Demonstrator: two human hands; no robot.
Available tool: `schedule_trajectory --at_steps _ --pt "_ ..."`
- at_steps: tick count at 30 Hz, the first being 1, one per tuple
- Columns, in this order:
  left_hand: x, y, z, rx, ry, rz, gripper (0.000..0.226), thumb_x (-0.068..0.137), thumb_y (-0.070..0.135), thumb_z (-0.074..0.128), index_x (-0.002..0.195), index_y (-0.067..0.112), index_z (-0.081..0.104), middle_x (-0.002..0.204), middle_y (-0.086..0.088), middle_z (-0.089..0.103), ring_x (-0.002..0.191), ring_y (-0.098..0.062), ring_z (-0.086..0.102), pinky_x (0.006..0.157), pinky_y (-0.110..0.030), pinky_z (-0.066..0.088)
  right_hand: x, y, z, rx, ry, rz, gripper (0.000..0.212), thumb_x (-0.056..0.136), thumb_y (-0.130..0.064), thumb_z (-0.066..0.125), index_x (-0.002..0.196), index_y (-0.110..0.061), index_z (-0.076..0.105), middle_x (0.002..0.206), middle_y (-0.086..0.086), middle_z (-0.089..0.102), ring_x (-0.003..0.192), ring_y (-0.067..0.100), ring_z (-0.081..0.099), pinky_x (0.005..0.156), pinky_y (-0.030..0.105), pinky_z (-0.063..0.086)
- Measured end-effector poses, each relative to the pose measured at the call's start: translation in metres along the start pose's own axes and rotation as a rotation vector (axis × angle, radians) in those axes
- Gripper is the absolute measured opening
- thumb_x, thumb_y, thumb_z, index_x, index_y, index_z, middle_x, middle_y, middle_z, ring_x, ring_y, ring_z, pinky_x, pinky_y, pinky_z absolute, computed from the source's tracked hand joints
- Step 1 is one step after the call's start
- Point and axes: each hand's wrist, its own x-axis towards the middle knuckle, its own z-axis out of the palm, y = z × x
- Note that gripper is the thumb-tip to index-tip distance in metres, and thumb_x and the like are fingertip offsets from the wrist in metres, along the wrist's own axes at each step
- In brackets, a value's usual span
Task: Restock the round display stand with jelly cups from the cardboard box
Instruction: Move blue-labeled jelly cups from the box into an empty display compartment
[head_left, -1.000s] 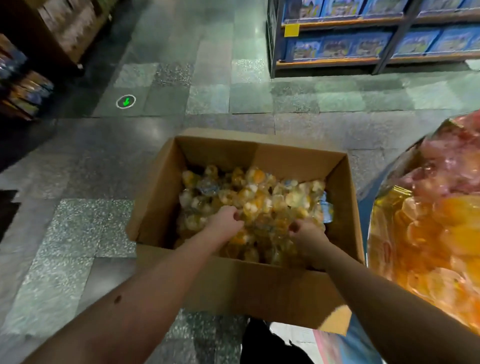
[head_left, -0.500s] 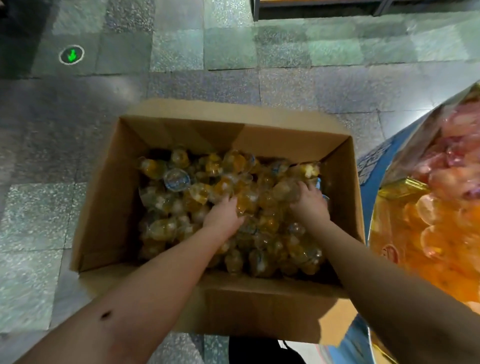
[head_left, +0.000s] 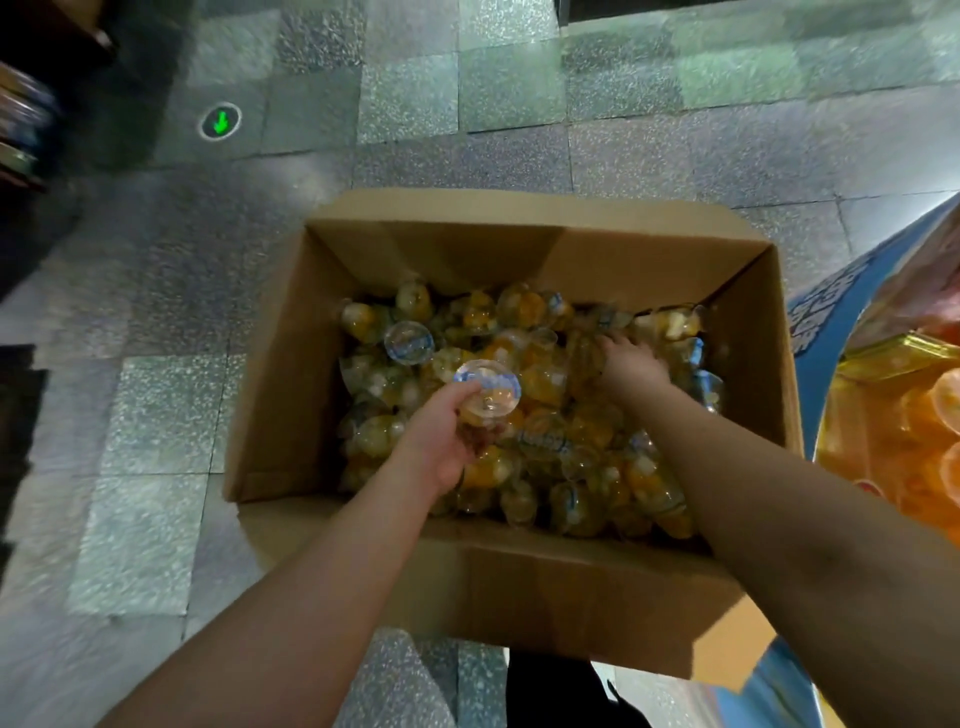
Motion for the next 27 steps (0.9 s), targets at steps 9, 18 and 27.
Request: schedule_trajectory --at_steps 9,18,27 --pt "-0.069 -0.014 -0.03 -0.056 -0.132 0.05 0.039 0.096 0.029 0.053 0.13 0.011 0.055 0.119 -0.016 0.068 0.096 -0.029 0.065 0.067 -0.03 0.05 -0.045 0.005 -0.014 0.389 0.326 0.017 0.051 0.091 -0.034 0.064 0.138 -0.017 0.05 0.136 0.006 0.056 0.122 0.026 0.055 0.096 0.038 0.046" --pt "-0.168 -0.055 -0.061 0.033 -0.238 0.247 0.031 0.093 0.027 0.059 0.121 0.013 0.059 0.114 -0.017 0.069 0.087 -0.026 0.069 0.058 -0.027 0.051 -0.247 -0.024 -0.003 1.667 0.334 -0.108 0.034 0.091 -0.04 0.055 0.113 -0.016 0.064 0.119 0.006 0.066 0.109 0.026 0.065 0.08 0.036 0.054" --pt "-0.303 -0.169 -0.094 0.142 -0.406 0.445 0.018 0.097 0.021 0.053 0.112 0.012 0.058 0.082 -0.004 0.068 0.057 -0.01 0.062 0.051 -0.023 0.043 -0.454 -0.026 0.108 2.021 -0.13 -0.044 0.044 0.104 -0.041 0.036 0.115 -0.008 0.063 0.096 0.015 0.075 0.078 0.025 0.074 0.064 0.038 0.061"
